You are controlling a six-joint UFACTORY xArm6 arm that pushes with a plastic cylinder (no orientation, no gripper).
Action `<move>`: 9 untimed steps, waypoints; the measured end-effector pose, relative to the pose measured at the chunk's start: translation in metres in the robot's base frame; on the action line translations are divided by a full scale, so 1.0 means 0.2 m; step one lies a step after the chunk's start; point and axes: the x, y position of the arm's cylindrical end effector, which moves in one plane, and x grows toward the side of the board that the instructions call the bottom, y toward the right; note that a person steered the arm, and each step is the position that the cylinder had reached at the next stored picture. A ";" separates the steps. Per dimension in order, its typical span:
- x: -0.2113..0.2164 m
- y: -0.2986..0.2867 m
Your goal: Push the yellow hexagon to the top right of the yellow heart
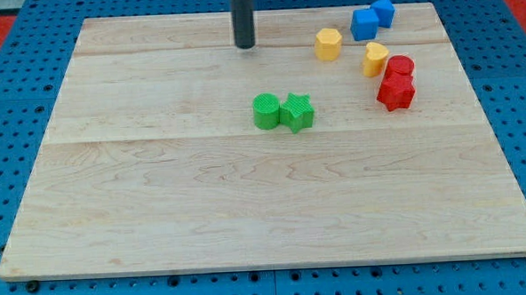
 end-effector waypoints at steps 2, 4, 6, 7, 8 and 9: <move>0.00 0.35; 0.00 0.36; 0.11 0.28; 0.14 0.37; 0.14 0.53; 0.14 0.65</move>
